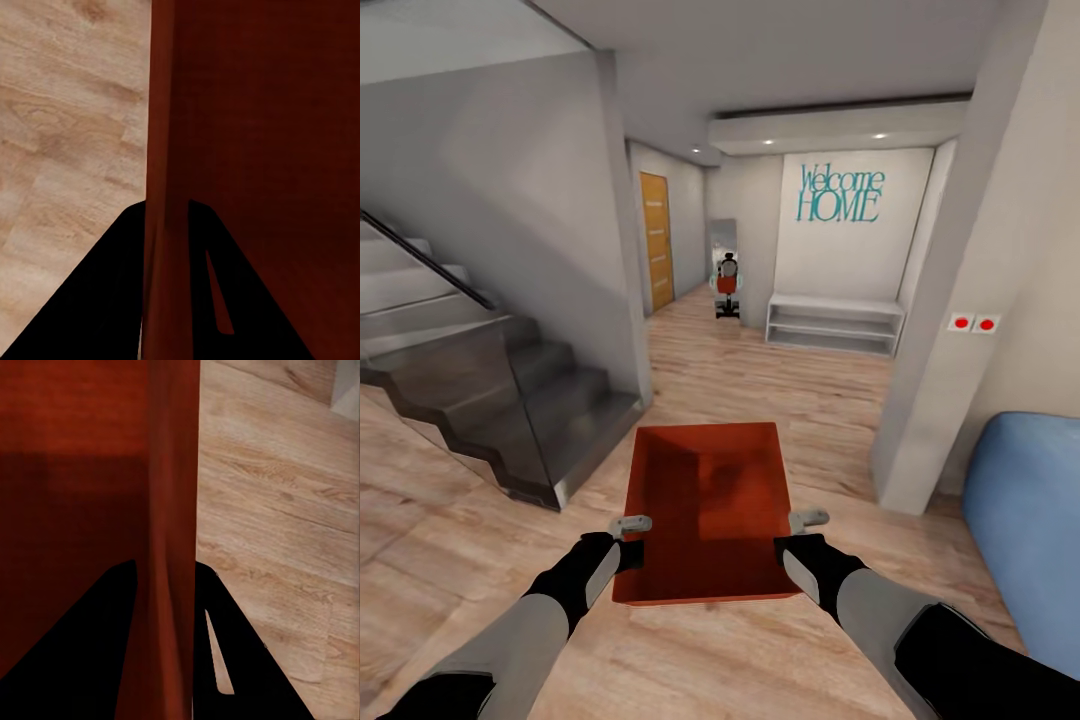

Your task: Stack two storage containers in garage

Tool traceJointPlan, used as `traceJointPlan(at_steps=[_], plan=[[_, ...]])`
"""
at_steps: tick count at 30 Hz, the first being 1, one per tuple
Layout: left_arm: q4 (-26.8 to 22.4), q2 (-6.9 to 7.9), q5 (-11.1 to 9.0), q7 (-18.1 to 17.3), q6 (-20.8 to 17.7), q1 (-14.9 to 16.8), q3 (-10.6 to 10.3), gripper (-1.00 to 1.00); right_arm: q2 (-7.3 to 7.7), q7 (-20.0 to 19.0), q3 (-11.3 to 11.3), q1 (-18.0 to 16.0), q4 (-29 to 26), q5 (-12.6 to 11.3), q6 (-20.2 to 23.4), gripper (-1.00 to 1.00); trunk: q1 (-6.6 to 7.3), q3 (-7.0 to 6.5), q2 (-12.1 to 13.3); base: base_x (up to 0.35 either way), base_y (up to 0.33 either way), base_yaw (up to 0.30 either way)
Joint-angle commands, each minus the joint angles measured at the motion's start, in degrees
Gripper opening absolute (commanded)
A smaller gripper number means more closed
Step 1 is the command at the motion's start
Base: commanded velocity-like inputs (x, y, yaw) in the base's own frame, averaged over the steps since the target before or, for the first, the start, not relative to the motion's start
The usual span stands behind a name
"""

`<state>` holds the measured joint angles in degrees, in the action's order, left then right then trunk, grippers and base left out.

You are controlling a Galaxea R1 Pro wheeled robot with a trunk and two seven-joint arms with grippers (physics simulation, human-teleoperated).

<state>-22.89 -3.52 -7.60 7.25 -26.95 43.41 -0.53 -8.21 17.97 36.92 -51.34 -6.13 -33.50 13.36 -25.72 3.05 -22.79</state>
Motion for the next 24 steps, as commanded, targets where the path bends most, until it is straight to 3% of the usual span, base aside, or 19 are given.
traceJointPlan(at_steps=[1,24], plan=[[0.0,-0.08,0.8,0.7,-0.5,0.0,0.3,-1.0,-0.41,0.3,0.1,-0.1,-0.4,1.8,0.4,-1.0,-0.07,0.13,-0.1,0.322,0.0,0.0],[0.0,-0.1,0.8,0.7,-0.5,0.0,0.3,-1.0,-0.41,0.3,0.1,-0.1,-0.4,1.8,0.4,-1.0,-0.07,0.13,-0.1,0.322,0.0,-0.081]])
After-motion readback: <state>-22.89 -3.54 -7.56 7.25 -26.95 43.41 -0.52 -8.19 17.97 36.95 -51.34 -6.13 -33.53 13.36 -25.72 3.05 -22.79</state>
